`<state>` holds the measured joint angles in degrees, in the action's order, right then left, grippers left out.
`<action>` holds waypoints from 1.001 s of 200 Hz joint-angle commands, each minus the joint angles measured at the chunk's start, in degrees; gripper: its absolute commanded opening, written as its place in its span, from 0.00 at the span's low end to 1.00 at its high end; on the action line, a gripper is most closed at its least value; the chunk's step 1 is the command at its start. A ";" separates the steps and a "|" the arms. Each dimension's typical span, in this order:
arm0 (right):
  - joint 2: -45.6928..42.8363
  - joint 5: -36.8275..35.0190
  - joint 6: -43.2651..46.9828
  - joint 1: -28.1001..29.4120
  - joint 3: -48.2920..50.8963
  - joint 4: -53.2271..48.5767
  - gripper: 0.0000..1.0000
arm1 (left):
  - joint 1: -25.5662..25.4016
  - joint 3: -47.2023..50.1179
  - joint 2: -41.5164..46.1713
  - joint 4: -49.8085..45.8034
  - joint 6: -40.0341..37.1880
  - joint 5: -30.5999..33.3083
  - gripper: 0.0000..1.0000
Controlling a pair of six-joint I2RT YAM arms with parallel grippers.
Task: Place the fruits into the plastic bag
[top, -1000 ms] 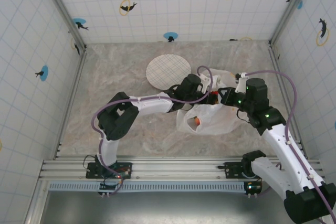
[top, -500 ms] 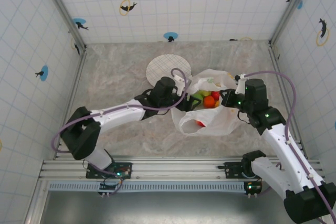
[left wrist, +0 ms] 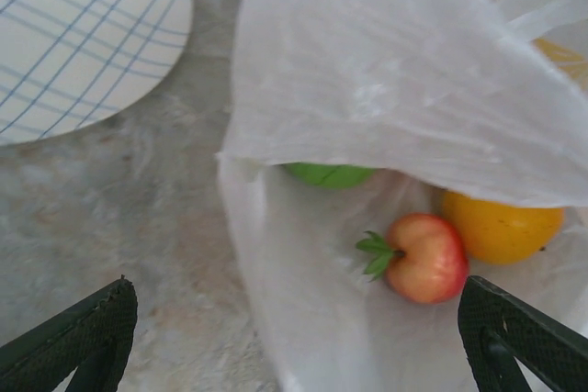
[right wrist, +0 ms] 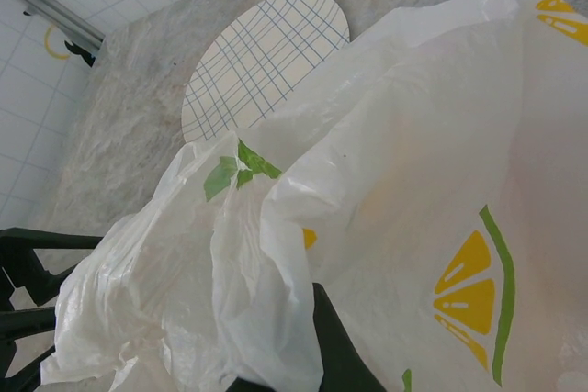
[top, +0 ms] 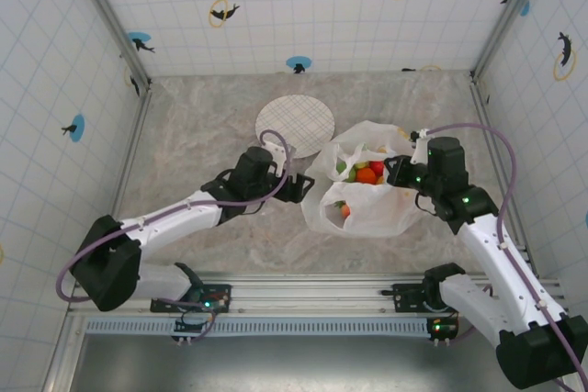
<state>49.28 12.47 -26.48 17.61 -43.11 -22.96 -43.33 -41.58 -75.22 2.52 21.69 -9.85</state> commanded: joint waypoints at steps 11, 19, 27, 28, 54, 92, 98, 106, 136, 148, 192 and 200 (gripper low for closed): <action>0.40 0.09 0.42 -0.25 -0.47 1.82 0.00 | 0.79 2.24 -0.90 -1.42 3.82 1.08 0.92; 0.46 0.18 0.35 -0.21 -0.56 1.84 0.00 | 0.79 2.51 -1.68 -0.77 4.59 -0.19 0.92; 0.51 0.20 0.33 -0.25 -0.57 1.82 0.00 | 0.79 2.98 -2.39 0.14 5.23 -1.29 0.92; 0.53 0.15 0.35 -0.23 -0.57 1.80 0.00 | 0.79 2.99 -2.47 0.30 5.39 -1.48 0.92; 0.44 0.10 0.35 -0.28 -0.48 1.85 0.00 | 0.71 4.43 -5.13 4.51 7.94 -5.30 0.86; 0.45 0.31 0.06 -0.21 -0.04 2.24 0.00 | -0.38 3.80 -10.74 8.19 9.09 -8.39 0.62; 0.34 0.30 0.05 -0.22 -0.11 2.28 0.00 | -0.67 3.33 -11.49 8.37 8.88 -8.67 0.56; 0.36 0.24 0.16 -0.25 -0.06 2.15 0.00 | -1.02 2.77 -12.47 8.63 8.76 -9.01 0.49; 0.24 -0.27 0.68 -0.46 -0.86 1.10 0.00 | -1.49 0.79 -13.48 9.53 8.90 -10.61 0.21; 0.07 -0.81 0.75 -0.51 -1.32 0.58 0.00 | -1.50 0.07 -12.86 9.60 8.87 -11.32 0.13; -3.47 -7.64 0.63 -0.79 -3.93 0.05 0.00 | -1.62 -4.01 -8.15 9.28 9.01 -15.02 0.00; -3.85 -8.97 0.75 -0.86 -4.78 -0.43 0.00 | -1.73 -5.18 -7.36 9.29 9.20 -15.76 0.00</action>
<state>47.90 8.60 -26.30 17.37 -43.75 -23.20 -44.71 -42.81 -86.37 10.00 30.35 -22.13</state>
